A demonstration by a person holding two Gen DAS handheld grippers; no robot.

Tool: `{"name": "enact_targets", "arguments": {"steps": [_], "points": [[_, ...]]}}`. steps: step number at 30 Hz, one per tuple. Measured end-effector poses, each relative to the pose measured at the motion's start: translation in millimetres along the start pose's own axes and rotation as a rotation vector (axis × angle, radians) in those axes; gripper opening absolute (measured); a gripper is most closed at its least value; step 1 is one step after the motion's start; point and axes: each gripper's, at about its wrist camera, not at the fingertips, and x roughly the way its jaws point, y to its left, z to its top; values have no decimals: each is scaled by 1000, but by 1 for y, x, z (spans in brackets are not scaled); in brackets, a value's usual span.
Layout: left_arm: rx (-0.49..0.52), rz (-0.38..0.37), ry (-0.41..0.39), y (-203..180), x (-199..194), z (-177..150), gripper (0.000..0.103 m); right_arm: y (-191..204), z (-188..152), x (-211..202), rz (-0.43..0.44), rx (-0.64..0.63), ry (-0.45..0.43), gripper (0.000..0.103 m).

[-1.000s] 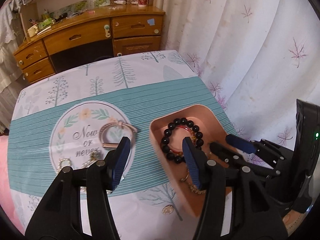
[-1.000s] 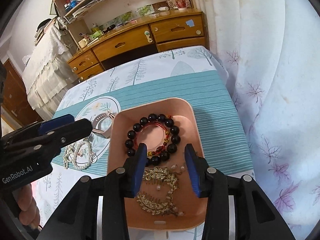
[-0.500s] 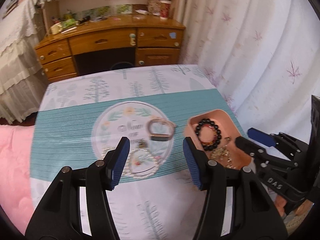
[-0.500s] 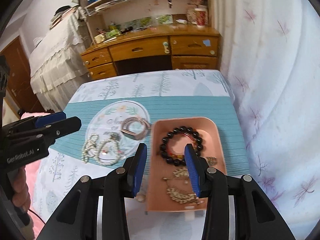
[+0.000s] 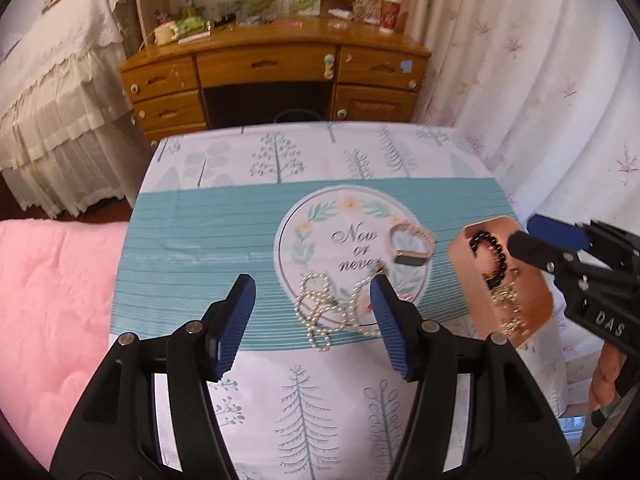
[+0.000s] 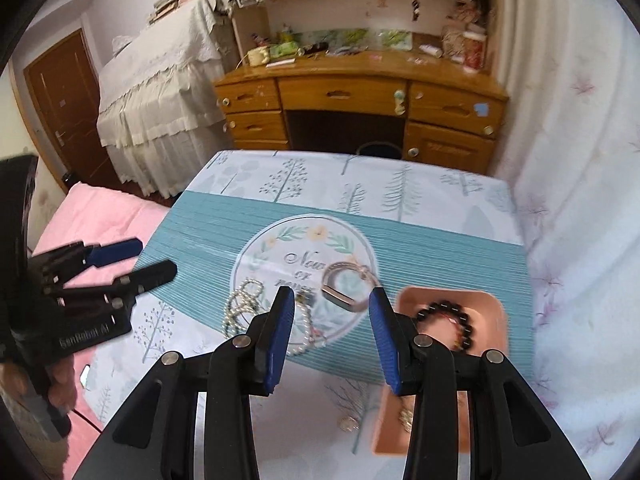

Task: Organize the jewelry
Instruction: 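Grasp the pink watch strap with the right gripper while the left gripper grasps a pearl necklace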

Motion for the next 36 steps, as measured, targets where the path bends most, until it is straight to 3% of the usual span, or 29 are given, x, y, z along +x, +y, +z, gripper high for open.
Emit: {"name": "enact_targets", "arguments": {"steps": [9, 18, 31, 36], "points": [[-10, 20, 154, 7, 81, -3, 57, 1, 25, 98, 19, 41, 110, 31], [-35, -11, 268, 13, 139, -15, 57, -17, 16, 197, 34, 98, 223, 23], [-42, -39, 321, 12, 162, -19, 56, -6, 10, 224, 19, 82, 229, 9], [-39, -26, 360, 10, 169, -24, 46, -9, 8, 219, 26, 92, 229, 9]]}}
